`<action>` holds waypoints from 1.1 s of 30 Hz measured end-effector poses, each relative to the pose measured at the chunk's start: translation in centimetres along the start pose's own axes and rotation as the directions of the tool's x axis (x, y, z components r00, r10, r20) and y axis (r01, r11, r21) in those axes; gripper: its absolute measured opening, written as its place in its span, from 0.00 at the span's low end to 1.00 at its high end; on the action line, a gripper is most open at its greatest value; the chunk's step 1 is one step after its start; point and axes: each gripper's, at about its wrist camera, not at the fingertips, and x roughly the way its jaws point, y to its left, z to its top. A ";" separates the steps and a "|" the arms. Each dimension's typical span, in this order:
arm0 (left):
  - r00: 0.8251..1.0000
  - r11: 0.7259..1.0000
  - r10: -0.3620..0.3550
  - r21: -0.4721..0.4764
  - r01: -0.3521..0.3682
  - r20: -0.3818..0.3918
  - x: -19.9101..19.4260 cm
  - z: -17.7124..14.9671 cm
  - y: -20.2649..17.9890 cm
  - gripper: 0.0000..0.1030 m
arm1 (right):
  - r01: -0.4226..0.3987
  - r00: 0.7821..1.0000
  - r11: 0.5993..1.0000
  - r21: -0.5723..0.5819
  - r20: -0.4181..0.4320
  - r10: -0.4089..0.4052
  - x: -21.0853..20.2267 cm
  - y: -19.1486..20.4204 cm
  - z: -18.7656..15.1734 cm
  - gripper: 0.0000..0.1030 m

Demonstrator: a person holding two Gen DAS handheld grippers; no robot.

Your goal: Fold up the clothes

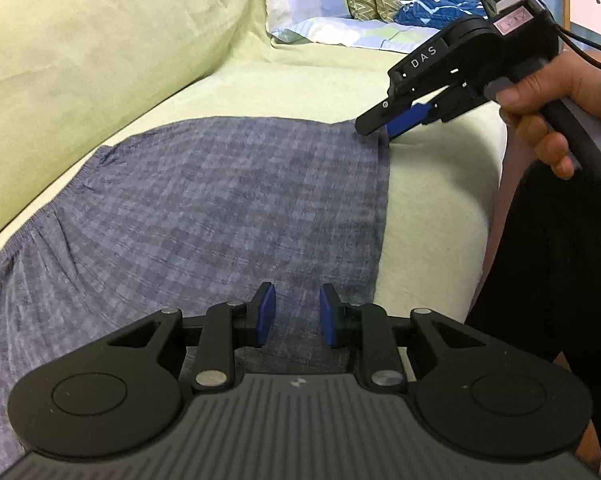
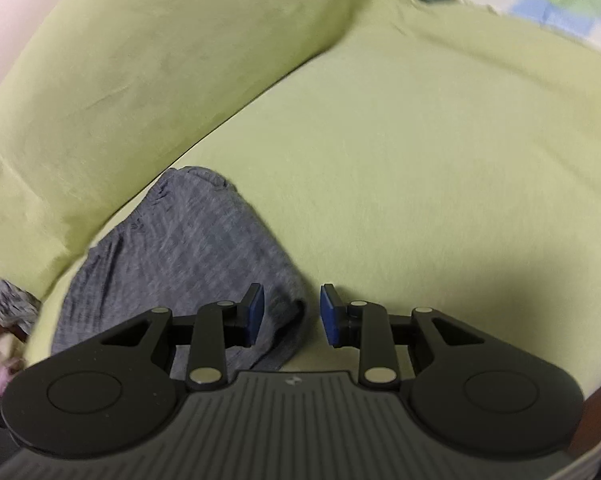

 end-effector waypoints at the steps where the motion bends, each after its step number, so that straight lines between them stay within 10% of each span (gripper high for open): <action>1: 1.000 1.000 -0.001 -0.008 0.001 0.001 0.1 0.0 0.0 0.26 | -0.008 1.000 1.000 0.016 0.005 0.007 0.1 -0.2 -0.2 0.25; 12: 0.998 0.998 -0.055 0.004 0.055 -0.017 0.4 -0.1 -0.4 0.26 | -0.029 0.999 0.994 0.109 0.048 0.024 -0.8 -2.2 0.3 0.00; 24: 0.999 0.999 -0.044 0.005 0.044 -0.015 -1.4 -1.1 -0.3 0.29 | 0.023 0.994 0.996 0.082 0.102 -0.031 -3.0 -0.9 -0.2 0.13; 33: 1.000 0.999 -0.020 -0.029 0.021 0.005 -2.7 -2.0 0.2 0.29 | -0.174 0.983 0.968 0.180 -0.034 0.183 -1.9 1.3 -4.9 0.13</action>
